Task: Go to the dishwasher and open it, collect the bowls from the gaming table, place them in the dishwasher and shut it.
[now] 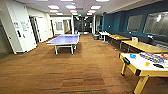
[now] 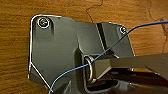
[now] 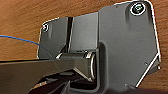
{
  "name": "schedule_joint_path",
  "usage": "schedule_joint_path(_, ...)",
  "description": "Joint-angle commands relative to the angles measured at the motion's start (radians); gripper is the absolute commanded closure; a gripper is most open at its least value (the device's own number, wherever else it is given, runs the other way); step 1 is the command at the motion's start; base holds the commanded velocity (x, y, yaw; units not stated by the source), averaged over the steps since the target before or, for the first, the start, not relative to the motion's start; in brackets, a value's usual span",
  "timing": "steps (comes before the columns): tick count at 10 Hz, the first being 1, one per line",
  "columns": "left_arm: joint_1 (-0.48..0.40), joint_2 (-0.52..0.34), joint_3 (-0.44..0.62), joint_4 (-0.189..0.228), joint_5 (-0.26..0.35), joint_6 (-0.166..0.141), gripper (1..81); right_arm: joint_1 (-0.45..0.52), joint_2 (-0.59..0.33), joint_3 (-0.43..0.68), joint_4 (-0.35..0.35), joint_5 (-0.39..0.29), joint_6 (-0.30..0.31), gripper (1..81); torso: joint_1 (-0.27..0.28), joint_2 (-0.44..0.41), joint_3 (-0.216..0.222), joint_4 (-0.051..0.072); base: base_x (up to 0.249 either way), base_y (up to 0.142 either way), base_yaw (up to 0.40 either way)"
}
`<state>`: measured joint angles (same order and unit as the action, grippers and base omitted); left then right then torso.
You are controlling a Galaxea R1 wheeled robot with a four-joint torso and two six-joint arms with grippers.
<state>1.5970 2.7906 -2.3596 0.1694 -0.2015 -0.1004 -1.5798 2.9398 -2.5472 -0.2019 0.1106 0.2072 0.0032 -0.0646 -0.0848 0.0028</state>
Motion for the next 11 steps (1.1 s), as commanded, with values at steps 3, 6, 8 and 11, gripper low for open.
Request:
schedule_joint_path(3, -0.035, -0.012, 0.008, 0.015, 0.045, 0.008, 1.0, 0.039, -0.003, 0.007, 0.009, -0.045, -0.002, 1.0, 0.000, 0.000, 0.000, 0.000, 0.179, 0.000, 0.000)
schedule_joint_path(6, -0.035, -0.011, 0.008, 0.015, 0.045, 0.008, 1.0, 0.040, -0.003, 0.007, 0.009, -0.045, -0.003, 1.0, 0.000, 0.000, 0.000, 0.000, 0.179, 0.000, 0.000)
schedule_joint_path(8, -0.035, -0.008, 0.008, 0.015, 0.047, 0.007, 1.0, 0.040, -0.003, 0.007, 0.009, -0.045, -0.003, 1.0, 0.000, 0.000, 0.000, 0.000, 0.178, 0.000, 0.000)
schedule_joint_path(11, -0.035, -0.006, 0.008, 0.015, 0.047, 0.007, 1.0, 0.039, -0.003, 0.007, 0.009, -0.046, -0.003, 1.0, 0.000, 0.000, 0.000, 0.000, 0.179, 0.000, 0.000)
